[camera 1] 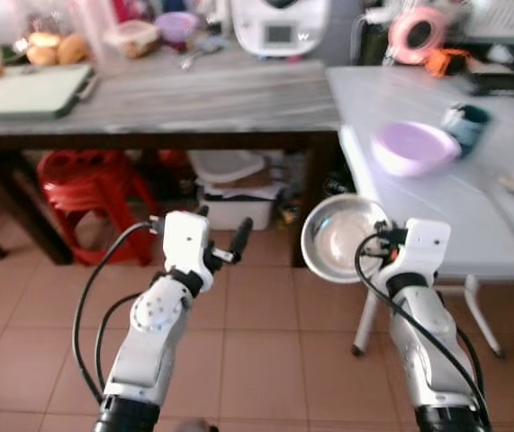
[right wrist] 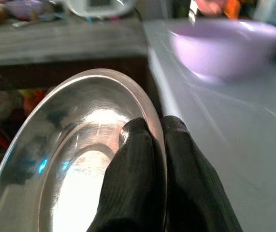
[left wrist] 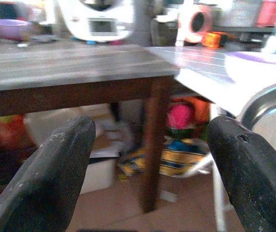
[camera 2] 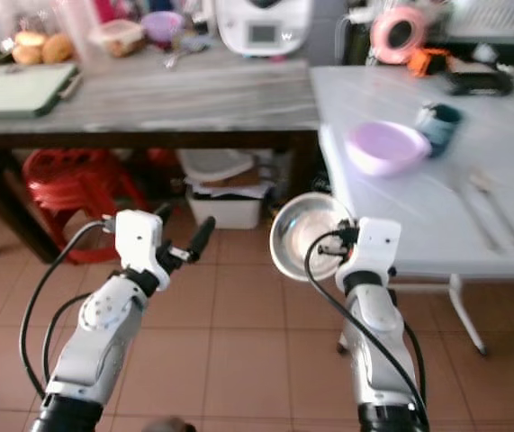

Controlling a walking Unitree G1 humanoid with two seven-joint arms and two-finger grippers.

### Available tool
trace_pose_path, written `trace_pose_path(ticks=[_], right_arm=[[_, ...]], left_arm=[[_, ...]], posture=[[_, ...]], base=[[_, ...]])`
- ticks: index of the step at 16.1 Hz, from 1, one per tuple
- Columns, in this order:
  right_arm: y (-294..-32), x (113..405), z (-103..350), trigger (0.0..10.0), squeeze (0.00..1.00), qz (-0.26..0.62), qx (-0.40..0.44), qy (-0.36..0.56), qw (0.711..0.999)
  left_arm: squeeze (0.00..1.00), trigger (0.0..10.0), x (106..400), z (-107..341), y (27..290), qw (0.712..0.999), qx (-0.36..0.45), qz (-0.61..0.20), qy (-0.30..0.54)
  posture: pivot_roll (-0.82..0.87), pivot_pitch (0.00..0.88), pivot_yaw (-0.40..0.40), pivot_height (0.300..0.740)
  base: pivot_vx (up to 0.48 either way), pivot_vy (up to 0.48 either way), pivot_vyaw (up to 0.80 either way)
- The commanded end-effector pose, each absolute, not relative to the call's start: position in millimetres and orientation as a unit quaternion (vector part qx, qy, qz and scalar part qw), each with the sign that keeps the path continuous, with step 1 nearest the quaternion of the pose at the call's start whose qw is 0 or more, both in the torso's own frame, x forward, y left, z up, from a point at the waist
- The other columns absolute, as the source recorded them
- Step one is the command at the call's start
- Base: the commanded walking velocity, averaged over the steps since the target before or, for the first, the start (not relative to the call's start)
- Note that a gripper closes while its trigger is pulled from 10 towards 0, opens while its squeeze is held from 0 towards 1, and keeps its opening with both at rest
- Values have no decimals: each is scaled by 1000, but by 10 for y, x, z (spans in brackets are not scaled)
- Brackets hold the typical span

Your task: Setting the table

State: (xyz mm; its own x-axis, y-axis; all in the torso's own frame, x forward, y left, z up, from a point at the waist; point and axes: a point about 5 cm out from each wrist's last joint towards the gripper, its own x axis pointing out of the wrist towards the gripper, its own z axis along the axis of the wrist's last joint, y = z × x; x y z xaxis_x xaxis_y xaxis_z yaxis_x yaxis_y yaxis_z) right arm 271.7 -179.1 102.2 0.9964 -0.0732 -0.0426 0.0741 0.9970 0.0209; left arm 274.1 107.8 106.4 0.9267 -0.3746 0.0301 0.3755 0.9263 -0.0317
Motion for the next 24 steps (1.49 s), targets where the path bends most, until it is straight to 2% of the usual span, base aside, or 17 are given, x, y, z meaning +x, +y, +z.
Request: trace_pose_path(ticks=[1, 3, 4, 5, 9, 21, 24], right_arm=[[-1713, 2729, 1138, 10000, 0, -22, -17, -19, 999], [-1759, 2700, 1135, 10000, 0, -35, -28, -25, 999], [-1789, 2677, 1087, 10000, 0, -41, -28, -18, 999], [-1787, 2675, 1065, 10000, 0, -40, -33, -18, 998], [-1730, 2762, 1127, 10000, 0, -33, -46, -34, 998], [-1759, 2810, 1185, 10000, 0, -46, -57, -54, 996], [-1744, 2848, 1237, 10000, 0, -42, -79, -65, 994]], left_arm=[[0, 10000, 2766, 1013, 1203, 988, -3, -153, 1], [0, 10000, 2783, 962, 1307, 995, 7, -99, 10], [0, 10000, 2776, 893, 1441, 999, -8, -47, 25], [0, 10000, 2764, 894, 1493, 999, -17, -40, 22], [0, 10000, 2779, 935, 1448, 998, -23, -61, 11], [0, 10000, 2870, 1013, 1327, 995, -38, -88, -2], [0, 10000, 2861, 1038, 1308, 995, -22, -95, -15]], posture=[[2, 0, 9, 740], [7, 0, 6, 740], [12, 0, -1, 740], [14, 0, -2, 740], [20, 0, -2, 740], [5, 0, 22, 740], [2, 0, 23, 740]], base=[[480, 0, 0], [474, 0, 0], [330, 0, 0], [465, 0, 0], [474, 0, 0], [317, 360, 0], [371, 227, 0]])
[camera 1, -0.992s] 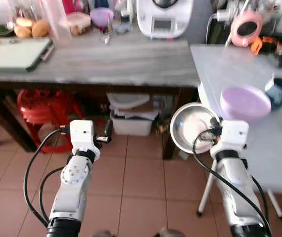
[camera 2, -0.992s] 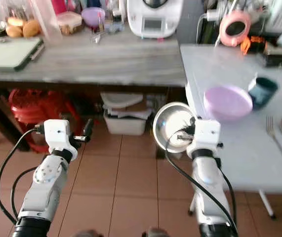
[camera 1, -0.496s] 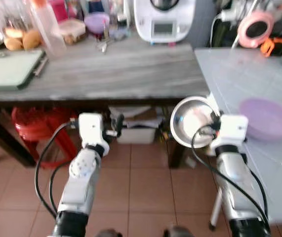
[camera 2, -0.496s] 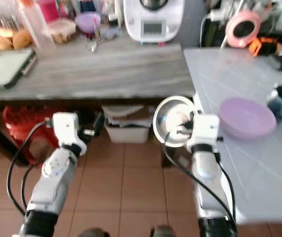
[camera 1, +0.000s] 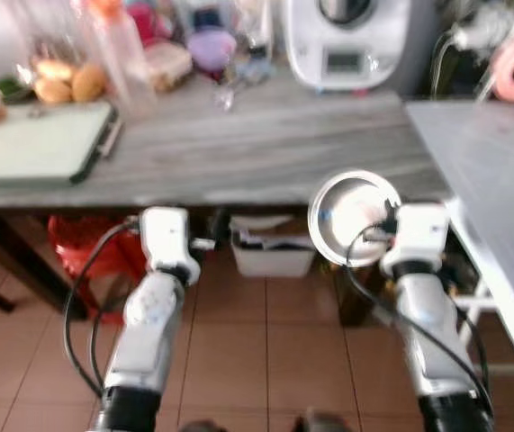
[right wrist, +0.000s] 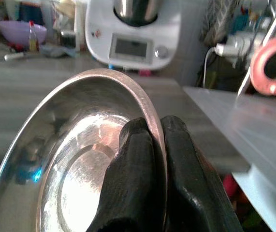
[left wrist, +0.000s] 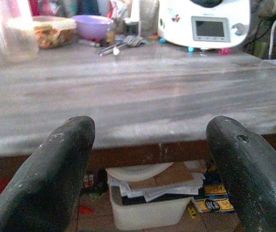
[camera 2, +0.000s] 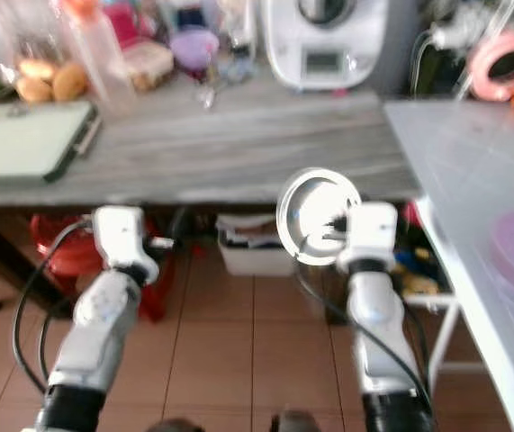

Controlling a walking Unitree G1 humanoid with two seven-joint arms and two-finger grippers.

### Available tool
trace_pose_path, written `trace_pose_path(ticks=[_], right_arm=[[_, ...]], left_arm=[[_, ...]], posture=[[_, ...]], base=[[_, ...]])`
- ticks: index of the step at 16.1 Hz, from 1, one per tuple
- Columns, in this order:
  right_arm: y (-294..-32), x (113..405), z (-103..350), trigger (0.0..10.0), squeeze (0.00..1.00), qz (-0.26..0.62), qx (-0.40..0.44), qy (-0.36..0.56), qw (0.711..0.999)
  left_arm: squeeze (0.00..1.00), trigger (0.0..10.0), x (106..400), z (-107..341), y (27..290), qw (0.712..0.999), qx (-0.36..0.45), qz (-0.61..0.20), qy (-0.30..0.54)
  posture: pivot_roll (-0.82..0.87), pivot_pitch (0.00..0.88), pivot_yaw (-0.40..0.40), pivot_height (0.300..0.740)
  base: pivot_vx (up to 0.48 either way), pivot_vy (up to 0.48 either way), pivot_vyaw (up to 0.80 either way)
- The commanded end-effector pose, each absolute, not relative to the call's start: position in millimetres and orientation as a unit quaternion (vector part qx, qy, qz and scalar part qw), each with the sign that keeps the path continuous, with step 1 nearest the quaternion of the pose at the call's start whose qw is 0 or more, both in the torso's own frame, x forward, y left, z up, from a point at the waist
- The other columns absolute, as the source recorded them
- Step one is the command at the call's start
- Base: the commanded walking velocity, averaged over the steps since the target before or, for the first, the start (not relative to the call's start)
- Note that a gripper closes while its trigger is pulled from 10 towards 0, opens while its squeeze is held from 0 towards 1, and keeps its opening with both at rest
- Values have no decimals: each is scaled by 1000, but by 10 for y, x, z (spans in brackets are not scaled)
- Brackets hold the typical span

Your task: Setting the table

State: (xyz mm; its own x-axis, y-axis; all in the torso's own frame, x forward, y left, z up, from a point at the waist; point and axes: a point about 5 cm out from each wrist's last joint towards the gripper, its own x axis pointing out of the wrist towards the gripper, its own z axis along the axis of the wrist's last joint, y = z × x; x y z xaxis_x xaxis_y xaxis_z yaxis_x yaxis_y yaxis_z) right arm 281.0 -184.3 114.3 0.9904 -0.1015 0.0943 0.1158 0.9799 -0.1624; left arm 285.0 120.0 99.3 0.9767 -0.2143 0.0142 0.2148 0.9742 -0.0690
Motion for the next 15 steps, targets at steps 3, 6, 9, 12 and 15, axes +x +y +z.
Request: trace_pose_path(ticks=[3, 6, 9, 12, 15], right_arm=[[-1752, 2850, 1227, 10000, 0, -45, -78, -63, 994], [-1751, 2841, 1225, 10000, 0, -44, -80, -64, 994], [-1761, 2865, 1255, 10000, 0, -44, -95, -72, 992], [-1795, 2888, 1283, 10000, 0, -51, -97, -75, 991], [-1839, 2930, 1281, 10000, 0, -55, -65, -67, 994]], left_arm=[[0, 10000, 2855, 1048, 1272, 994, -22, -104, -18], [0, 10000, 2852, 1052, 1263, 994, -22, -107, -19], [0, 10000, 2843, 1049, 1256, 994, -24, -102, -17], [0, 10000, 2790, 1061, 1277, 995, -25, -99, -19], [0, 10000, 2693, 1008, 1499, 999, 0, -38, 20]], posture=[[1, 0, 22, 740], [-3, 0, 24, 740], [-1, 0, 20, 740], [3, 0, 20, 740], [19, 0, 23, 740]], base=[[480, 0, 0], [480, 0, 0], [431, 0, 0], [117, 0, 0], [0, 0, 0]])
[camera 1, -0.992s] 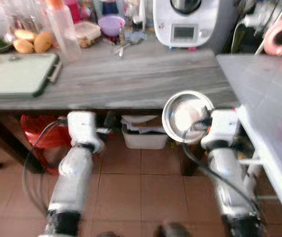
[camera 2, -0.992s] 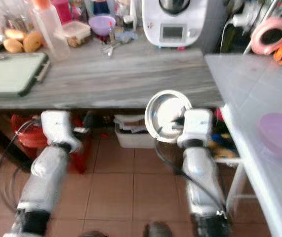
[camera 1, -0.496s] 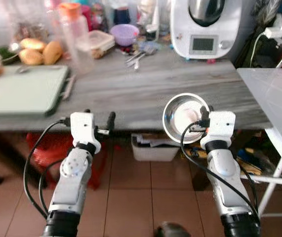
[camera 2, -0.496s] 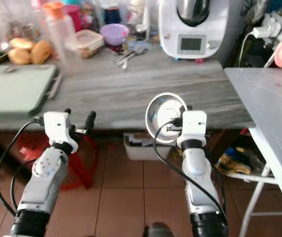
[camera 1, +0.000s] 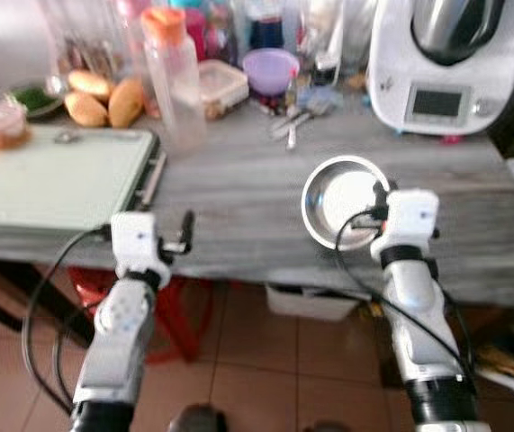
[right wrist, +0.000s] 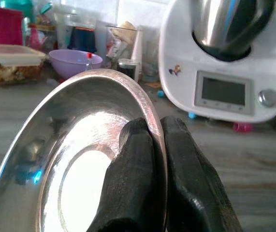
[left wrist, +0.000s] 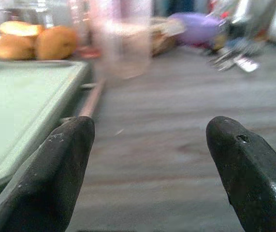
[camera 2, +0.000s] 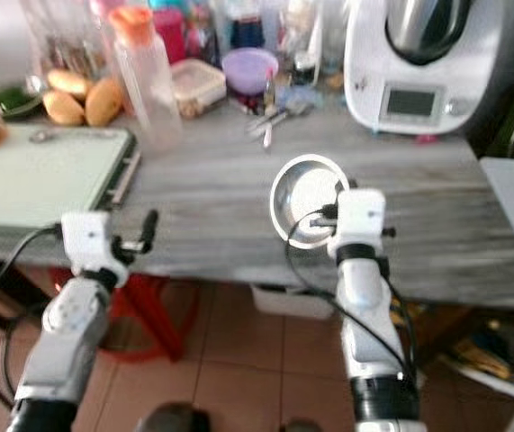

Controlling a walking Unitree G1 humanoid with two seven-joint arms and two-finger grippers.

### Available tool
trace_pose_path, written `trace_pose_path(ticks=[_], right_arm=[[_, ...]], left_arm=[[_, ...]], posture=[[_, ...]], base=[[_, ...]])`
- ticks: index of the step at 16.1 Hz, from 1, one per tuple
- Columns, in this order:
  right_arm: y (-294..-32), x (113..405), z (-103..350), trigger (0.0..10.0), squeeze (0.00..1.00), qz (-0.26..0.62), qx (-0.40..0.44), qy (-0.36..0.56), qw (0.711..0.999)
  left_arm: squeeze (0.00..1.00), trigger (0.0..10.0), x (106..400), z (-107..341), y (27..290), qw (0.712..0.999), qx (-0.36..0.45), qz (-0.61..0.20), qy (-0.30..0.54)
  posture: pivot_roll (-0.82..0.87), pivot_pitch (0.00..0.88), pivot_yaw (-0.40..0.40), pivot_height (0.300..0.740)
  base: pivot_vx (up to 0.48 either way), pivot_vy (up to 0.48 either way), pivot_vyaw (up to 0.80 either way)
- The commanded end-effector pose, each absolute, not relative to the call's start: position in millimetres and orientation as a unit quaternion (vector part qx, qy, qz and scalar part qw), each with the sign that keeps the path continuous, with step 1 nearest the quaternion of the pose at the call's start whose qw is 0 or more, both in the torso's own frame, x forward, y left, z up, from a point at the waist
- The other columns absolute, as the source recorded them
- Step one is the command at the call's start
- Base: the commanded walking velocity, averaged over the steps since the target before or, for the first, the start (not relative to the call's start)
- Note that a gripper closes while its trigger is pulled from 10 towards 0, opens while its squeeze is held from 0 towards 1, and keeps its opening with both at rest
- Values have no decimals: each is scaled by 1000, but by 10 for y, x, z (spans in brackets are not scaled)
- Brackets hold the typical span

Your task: Setting the table

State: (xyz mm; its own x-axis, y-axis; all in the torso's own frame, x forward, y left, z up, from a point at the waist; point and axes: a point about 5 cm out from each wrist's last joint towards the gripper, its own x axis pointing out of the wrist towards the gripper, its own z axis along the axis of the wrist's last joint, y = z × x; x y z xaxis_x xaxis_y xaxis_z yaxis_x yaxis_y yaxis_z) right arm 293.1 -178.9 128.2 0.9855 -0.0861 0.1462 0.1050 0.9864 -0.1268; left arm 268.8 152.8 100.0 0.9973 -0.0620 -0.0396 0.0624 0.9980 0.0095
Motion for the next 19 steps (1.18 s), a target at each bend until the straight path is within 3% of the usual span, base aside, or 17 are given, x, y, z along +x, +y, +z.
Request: trace_pose_path(ticks=[1, 2, 7, 10, 19], right_arm=[[-1840, 2953, 1281, 10000, 0, -58, -43, -61, 995], [-1836, 2964, 1280, 10000, 0, -62, -36, -57, 996], [-1794, 2927, 1166, 10000, 0, -78, 70, -15, 994], [-1810, 3076, 1125, 10000, 0, -81, 103, 12, 991], [-1448, 3286, 978, 10000, 0, -60, 237, 87, 966]], left_arm=[[0, 10000, 2659, 1013, 1539, 998, 38, -25, 32], [0, 10000, 2623, 1055, 1523, 997, 40, -69, 7], [0, 10000, 2573, 1051, 1469, 996, 17, -87, 0], [0, 10000, 2550, 1070, 1417, 993, 10, -116, 8], [0, 10000, 2522, 1105, 1322, 988, 16, -152, 4]], posture=[[28, 0, 23, 740], [33, 0, 22, 740], [39, 0, 23, 740], [49, 0, 26, 740], [76, 0, 28, 740]], base=[[0, 0, 0], [0, 0, 0], [0, 0, 0], [0, 0, 0], [0, 0, 0]])
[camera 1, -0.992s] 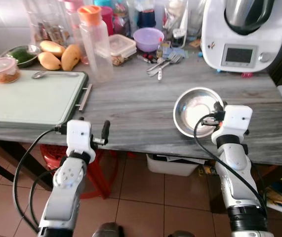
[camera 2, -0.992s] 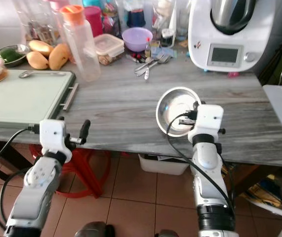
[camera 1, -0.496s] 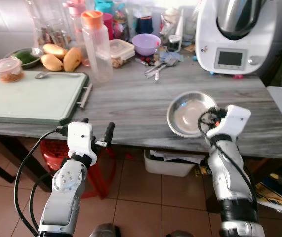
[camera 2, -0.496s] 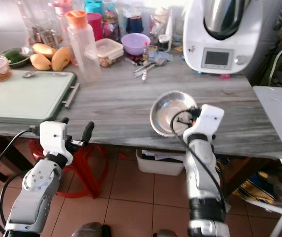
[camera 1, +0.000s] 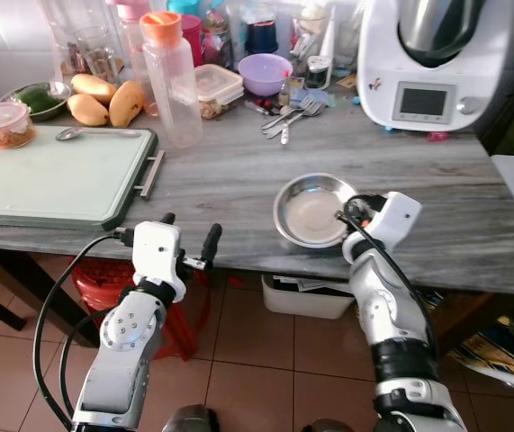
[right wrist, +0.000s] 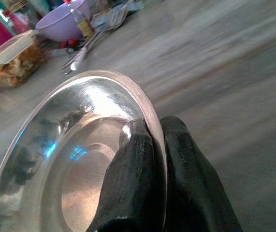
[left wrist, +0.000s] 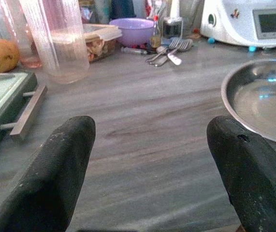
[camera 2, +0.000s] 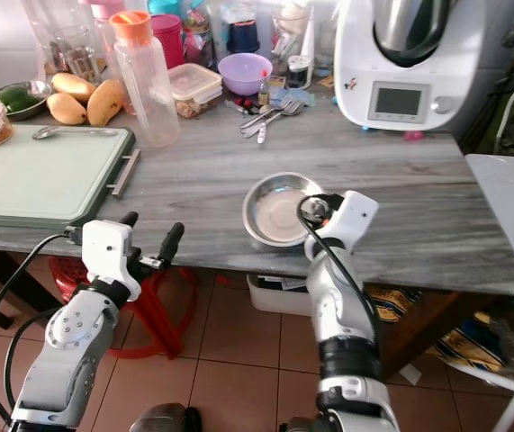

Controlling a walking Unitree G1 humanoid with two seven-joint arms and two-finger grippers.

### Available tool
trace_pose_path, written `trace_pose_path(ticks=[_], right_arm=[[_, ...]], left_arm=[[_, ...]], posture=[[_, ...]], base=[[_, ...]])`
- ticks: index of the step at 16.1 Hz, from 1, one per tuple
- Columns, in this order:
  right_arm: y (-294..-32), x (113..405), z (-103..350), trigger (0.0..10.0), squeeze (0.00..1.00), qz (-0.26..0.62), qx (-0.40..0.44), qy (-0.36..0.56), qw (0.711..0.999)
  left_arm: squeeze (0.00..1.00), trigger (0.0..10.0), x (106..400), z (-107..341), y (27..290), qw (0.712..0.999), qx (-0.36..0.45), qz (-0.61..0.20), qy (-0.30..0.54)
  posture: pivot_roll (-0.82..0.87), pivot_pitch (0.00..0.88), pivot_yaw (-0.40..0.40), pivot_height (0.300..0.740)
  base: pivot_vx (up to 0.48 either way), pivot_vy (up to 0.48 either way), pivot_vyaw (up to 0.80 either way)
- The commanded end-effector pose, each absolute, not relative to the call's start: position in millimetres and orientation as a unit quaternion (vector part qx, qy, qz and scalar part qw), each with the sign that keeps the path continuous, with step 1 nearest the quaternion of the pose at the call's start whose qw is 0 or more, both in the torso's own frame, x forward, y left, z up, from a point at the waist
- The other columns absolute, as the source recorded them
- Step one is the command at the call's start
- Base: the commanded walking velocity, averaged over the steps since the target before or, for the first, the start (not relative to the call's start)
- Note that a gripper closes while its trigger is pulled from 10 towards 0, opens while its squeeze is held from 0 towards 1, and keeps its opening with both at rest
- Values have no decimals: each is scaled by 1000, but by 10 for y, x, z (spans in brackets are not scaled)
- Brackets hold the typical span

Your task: Setting the table

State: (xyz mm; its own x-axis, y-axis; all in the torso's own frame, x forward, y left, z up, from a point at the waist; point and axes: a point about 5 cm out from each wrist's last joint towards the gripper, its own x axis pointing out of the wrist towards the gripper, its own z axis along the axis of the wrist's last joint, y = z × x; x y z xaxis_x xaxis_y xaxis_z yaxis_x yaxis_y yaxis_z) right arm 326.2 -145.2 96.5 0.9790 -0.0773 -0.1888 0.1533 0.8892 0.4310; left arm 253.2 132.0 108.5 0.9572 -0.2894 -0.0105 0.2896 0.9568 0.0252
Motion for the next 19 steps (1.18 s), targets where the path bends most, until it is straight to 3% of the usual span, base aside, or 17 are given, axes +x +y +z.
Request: trace_pose_path(ticks=[1, 10, 12, 15, 16, 17, 18, 19], right_arm=[[-1413, 3301, 948, 10000, 0, -58, 244, 98, 963], [-1165, 3298, 928, 10000, 0, -32, 284, 132, 949], [-1173, 3290, 945, 10000, 0, -38, 284, 128, 950], [-1389, 3285, 927, 10000, 0, -84, 257, 109, 957], [-1431, 3300, 947, 10000, 227, -90, 257, 105, 956], [-1447, 3305, 953, 10000, 239, -94, 255, 104, 957], [-1456, 3313, 953, 10000, 1000, -97, 256, 104, 956], [-1453, 3315, 949, 10000, 1000, -98, 257, 105, 956]], left_arm=[[0, 10000, 2522, 1098, 1315, 988, 11, -155, 7], [0, 10000, 2495, 1083, 1244, 985, 15, -170, 11], [0, 10000, 2498, 1074, 1237, 985, 15, -173, 14], [0, 10000, 2517, 1077, 1222, 984, 11, -176, 15], [0, 10000, 2519, 1077, 1222, 984, 11, -176, 15], [0, 10000, 2519, 1076, 1221, 984, 11, -177, 15], [0, 10000, 2531, 1076, 1211, 984, 9, -177, 16], [0, 10000, 2540, 1082, 1196, 984, 8, -179, 15]], posture=[[75, 0, 29, 740], [68, 0, 28, 740], [67, 0, 28, 740], [65, 0, 29, 740], [64, 0, 30, 740], [65, 0, 30, 740], [63, 0, 32, 740], [63, 0, 34, 740]], base=[[0, 0, 0], [0, 0, 0], [0, 0, 0], [0, 0, 0], [0, 0, 0], [0, 0, 0], [0, 0, 0], [0, 0, 0]])
